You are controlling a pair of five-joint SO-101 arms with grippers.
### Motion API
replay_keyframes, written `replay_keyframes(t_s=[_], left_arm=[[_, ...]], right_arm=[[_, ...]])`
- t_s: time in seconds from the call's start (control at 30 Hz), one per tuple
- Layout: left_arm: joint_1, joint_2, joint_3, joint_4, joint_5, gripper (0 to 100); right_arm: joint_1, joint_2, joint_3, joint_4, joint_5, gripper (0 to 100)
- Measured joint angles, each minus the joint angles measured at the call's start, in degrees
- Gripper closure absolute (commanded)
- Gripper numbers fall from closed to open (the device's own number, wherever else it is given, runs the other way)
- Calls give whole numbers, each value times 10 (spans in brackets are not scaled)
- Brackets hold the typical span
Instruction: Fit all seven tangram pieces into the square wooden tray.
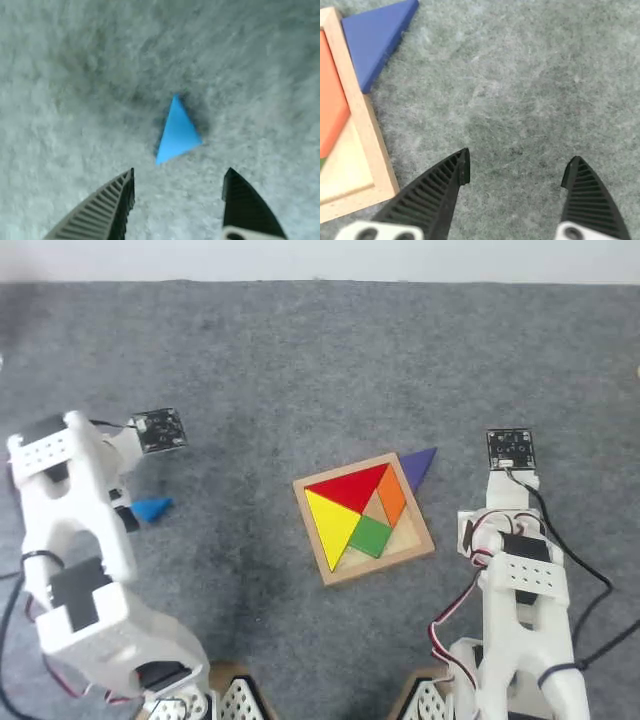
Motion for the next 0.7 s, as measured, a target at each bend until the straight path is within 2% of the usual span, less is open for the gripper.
replay_keyframes(t_s=[0.27, 0.57, 0.7], left_arm=[[42, -1, 28, -14, -18, 724], [39, -1, 146, -129, -23, 724], [35, -6, 164, -155, -24, 724]], right_arm=[[0, 0, 0, 0, 0, 692], [0, 0, 0, -8, 0, 692], [0, 0, 0, -12, 0, 692]])
